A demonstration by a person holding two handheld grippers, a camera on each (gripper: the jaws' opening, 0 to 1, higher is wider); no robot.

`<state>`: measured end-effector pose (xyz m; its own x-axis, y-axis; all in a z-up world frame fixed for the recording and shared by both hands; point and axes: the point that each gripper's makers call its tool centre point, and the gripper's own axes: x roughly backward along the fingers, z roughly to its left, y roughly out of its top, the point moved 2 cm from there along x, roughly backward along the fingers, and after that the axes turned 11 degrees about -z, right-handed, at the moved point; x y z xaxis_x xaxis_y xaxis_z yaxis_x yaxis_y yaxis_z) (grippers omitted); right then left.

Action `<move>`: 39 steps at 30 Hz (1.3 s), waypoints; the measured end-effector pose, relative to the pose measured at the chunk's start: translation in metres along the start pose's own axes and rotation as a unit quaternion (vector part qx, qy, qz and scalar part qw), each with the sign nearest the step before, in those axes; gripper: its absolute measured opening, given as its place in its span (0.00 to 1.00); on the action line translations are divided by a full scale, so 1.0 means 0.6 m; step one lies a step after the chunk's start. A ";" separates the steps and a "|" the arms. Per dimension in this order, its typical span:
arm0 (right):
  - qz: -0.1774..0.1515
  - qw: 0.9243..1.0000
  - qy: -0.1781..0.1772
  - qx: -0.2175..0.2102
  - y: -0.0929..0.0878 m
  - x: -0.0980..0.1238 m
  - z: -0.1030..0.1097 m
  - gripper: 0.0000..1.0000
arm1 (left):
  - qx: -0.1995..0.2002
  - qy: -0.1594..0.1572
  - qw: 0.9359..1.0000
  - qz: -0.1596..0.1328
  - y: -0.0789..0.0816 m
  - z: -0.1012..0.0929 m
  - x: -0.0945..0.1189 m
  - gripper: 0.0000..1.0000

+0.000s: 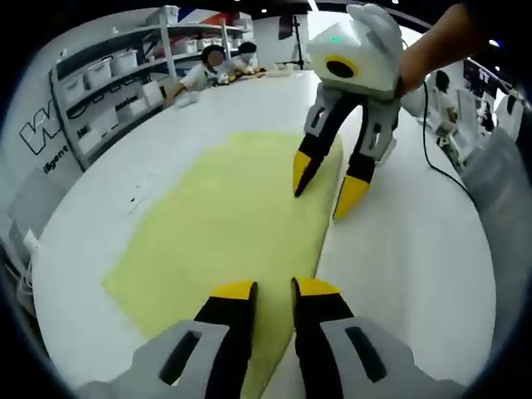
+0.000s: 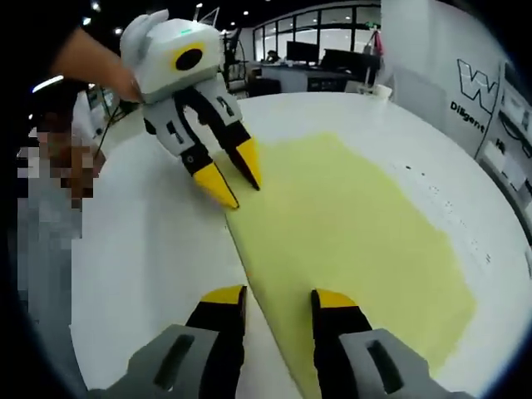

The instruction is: Fold the garment on the visible template until the final outline fits inside the template.

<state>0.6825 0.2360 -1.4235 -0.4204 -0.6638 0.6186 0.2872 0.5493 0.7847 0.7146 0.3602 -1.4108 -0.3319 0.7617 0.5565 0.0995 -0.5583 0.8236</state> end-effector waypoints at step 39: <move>0.026 0.994 -0.076 -0.075 -0.117 0.142 -0.058 0.29 | 0.073 0.077 0.994 0.041 -0.072 0.015 0.079 0.30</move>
<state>0.6564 0.1236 -1.4244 -0.5234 -0.5458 0.6543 0.4316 0.4922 0.7559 0.7031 0.4237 -1.4191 -0.4563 0.6502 0.6075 0.2625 -0.5540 0.7901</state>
